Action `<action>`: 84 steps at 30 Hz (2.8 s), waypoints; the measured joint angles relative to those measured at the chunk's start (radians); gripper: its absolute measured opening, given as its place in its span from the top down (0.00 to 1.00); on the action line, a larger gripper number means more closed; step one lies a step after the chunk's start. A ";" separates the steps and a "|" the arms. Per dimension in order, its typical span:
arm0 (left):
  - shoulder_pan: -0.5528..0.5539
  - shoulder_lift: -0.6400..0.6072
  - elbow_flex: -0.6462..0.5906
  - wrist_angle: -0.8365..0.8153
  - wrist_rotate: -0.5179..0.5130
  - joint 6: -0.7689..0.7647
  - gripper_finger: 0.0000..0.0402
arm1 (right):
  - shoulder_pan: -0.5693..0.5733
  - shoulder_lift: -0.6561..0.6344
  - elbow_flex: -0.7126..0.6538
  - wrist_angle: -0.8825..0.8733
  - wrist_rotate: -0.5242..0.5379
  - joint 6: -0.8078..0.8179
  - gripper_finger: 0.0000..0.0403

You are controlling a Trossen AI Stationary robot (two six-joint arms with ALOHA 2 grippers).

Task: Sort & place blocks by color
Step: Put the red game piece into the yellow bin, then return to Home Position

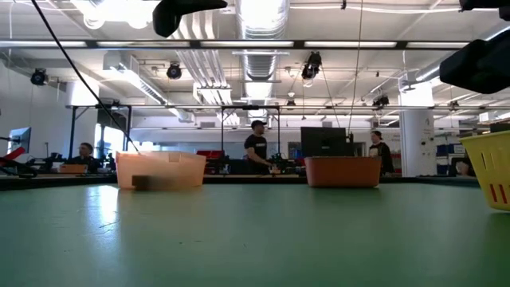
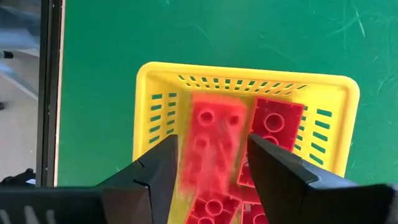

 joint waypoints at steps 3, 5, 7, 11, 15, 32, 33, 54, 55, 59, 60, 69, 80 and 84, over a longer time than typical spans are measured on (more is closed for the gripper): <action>0.000 0.000 0.000 0.000 0.000 0.000 0.54 | -0.001 0.000 0.000 0.000 0.001 -0.001 0.53; 0.000 0.000 0.000 0.000 0.000 0.000 0.54 | 0.000 0.000 0.000 0.000 0.002 -0.002 0.53; 0.000 0.000 0.000 0.000 0.000 0.000 0.54 | 0.000 0.000 0.000 0.000 0.003 -0.002 0.53; 0.000 0.000 0.000 0.000 0.000 0.000 0.54 | 0.000 -0.006 -0.001 0.000 0.028 -0.012 0.55; 0.000 0.000 0.000 0.000 0.000 0.000 0.54 | 0.000 -0.042 -0.001 0.003 0.091 -0.020 0.58; -0.013 -0.051 -0.017 -0.084 0.073 0.134 0.57 | -0.247 -0.332 -0.142 0.373 0.460 -0.498 0.80; -0.017 -0.068 -0.017 -0.116 0.078 0.142 0.60 | -0.279 -0.351 -0.171 0.408 0.427 -0.512 0.81; -0.031 -0.552 -0.335 -0.338 0.117 0.168 1.00 | -0.435 -0.868 -0.655 0.790 0.354 -0.521 0.92; -0.031 -0.573 -0.349 -0.340 0.117 0.168 1.00 | -0.435 -0.894 -0.666 0.787 0.371 -0.521 0.92; -0.031 -0.651 -0.399 -0.339 0.115 0.169 1.00 | -0.435 -0.998 -0.713 0.786 0.413 -0.522 0.92; -0.031 -0.669 -0.411 -0.338 0.114 0.169 1.00 | -0.435 -1.020 -0.724 0.787 0.418 -0.521 0.92; -0.031 -0.909 -0.509 -0.349 0.061 0.166 1.00 | -0.435 -1.252 -0.821 0.782 0.450 -0.505 0.92; -0.031 -1.106 -0.569 -0.438 0.029 0.173 1.00 | -0.435 -1.462 -0.854 0.689 0.491 -0.496 0.92; -0.031 -1.088 -0.560 -0.429 0.025 0.214 1.00 | -0.434 -1.474 -0.852 0.659 0.504 -0.506 0.92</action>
